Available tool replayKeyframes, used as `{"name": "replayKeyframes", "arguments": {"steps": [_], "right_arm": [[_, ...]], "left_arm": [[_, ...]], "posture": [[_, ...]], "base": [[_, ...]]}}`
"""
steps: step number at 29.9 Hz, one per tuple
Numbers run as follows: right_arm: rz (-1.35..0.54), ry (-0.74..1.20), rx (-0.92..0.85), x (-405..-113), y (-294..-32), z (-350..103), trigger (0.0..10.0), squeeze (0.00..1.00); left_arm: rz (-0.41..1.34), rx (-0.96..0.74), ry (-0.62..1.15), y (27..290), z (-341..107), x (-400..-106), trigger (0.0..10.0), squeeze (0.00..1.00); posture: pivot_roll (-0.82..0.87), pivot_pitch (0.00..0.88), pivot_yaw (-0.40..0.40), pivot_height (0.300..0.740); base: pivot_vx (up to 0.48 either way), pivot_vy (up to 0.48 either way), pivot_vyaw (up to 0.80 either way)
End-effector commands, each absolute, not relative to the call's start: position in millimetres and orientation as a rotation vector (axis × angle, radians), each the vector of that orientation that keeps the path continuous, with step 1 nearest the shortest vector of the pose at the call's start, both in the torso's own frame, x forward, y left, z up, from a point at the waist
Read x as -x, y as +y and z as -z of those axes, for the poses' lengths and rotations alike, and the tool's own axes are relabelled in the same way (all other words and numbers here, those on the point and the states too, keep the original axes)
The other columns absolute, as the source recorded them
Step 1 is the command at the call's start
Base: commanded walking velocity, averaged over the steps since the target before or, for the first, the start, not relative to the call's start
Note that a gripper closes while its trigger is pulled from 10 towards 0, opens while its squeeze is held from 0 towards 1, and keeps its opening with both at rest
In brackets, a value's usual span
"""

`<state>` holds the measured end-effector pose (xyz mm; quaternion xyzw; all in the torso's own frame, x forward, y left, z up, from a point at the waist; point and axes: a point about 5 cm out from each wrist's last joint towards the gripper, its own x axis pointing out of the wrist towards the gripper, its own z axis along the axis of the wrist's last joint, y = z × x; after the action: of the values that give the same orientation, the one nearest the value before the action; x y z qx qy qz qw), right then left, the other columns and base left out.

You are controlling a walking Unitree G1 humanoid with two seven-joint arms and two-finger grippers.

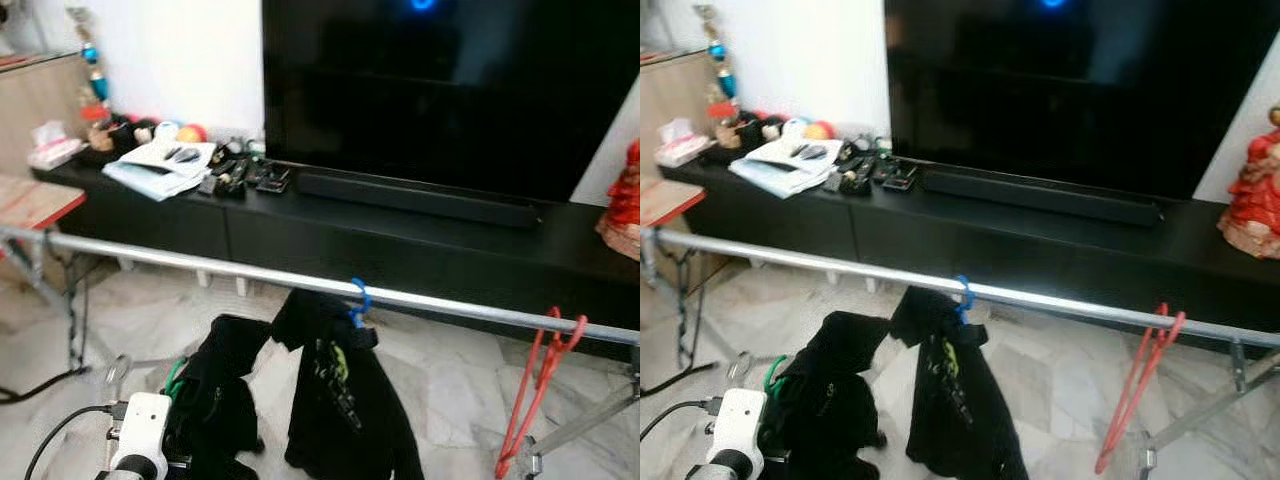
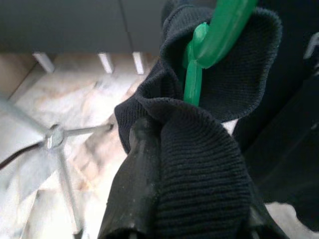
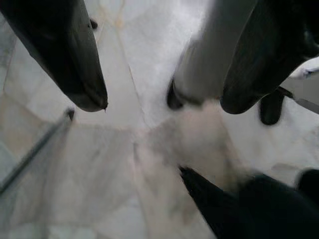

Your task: Hang hanger

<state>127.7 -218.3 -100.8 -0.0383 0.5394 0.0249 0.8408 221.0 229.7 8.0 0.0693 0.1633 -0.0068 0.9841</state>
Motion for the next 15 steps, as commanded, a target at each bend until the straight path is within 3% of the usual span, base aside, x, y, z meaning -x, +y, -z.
{"name": "replayKeyframes", "arguments": {"steps": [1,3,15], "right_arm": [[-0.049,1.132,0.086,-132,-220,99,10.0,0.00],[-0.050,1.133,0.087,-133,-220,99,10.0,0.00],[-0.045,1.130,0.079,-134,-218,99,10.0,0.00]], "left_arm": [[0.025,-0.148,0.283,230,-17,-227,10.0,0.00],[0.058,-0.124,0.279,230,-19,-227,10.0,0.00],[0.159,-0.184,0.241,236,-42,-250,10.0,0.00]], "posture": [[0.16,0.000,-0.022,0.740],[0.16,0.000,-0.024,0.740],[0.16,0.000,-0.027,0.740]], "base": [[0.341,0.000,0.00],[0.285,0.000,0.00],[0.000,0.000,0.00]]}}
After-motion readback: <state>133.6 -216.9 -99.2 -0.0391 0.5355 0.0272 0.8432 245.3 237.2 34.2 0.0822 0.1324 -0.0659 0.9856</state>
